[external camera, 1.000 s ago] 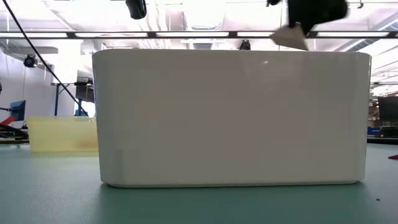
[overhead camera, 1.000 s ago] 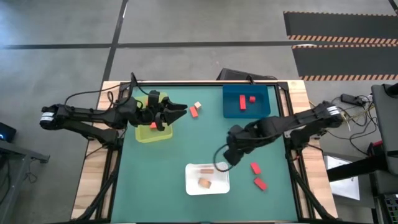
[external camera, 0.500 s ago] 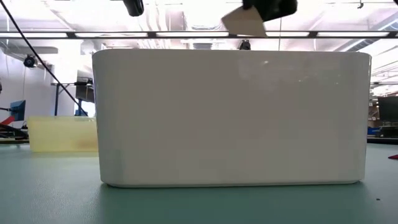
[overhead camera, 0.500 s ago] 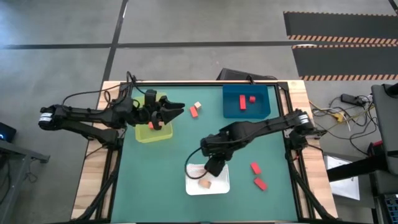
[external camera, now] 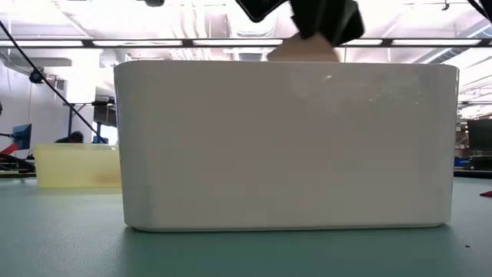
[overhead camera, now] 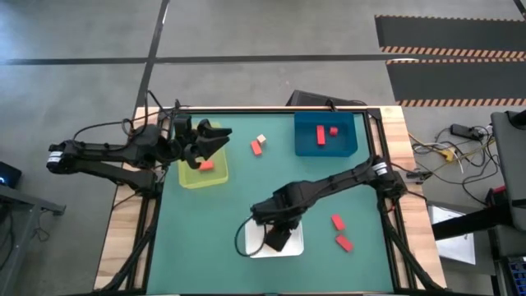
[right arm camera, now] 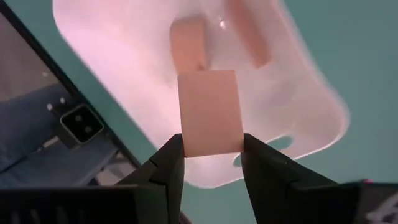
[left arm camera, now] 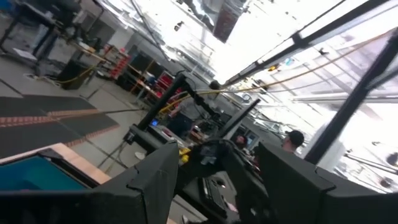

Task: Sort & place blocks by color
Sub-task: Put the brown block into the white bin

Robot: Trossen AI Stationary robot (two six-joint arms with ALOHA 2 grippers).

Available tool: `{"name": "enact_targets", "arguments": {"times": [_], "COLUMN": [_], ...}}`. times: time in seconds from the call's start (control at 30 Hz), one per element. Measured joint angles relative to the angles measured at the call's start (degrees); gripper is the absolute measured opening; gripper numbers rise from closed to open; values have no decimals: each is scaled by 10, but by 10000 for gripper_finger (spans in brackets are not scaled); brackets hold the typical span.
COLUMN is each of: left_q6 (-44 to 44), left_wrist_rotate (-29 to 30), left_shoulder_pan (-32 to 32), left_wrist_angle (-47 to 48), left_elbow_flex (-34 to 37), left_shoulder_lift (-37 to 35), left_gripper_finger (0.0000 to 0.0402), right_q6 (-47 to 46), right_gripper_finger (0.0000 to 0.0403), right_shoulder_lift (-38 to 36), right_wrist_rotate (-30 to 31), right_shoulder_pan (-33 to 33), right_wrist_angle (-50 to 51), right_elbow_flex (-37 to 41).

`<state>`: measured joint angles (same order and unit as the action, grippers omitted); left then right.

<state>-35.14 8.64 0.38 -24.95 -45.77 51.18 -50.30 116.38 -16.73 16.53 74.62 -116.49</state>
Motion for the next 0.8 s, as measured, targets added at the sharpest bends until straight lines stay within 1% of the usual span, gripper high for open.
{"name": "enact_targets", "arguments": {"times": [0.13,0.37,0.67,0.8], "left_q6": [0,0,0,0], "left_wrist_rotate": [7,7,7,7], "left_shoulder_pan": [0,0,0,0], "left_wrist_angle": [0,0,0,1], "left_elbow_flex": [1,2,2,3], "left_shoulder_lift": [5,9,2,1], "left_gripper_finger": [203,203,203,203], "right_q6": [-28,-60,-76,-77], "right_gripper_finger": [122,123,125,139], "right_shoulder_lift": [1,1,1,1], "right_wrist_rotate": [-15,-15,-14,-14], "right_shoulder_pan": [6,13,11,11], "right_wrist_angle": [1,2,0,-1], "right_elbow_flex": [4,14,26,26]}}
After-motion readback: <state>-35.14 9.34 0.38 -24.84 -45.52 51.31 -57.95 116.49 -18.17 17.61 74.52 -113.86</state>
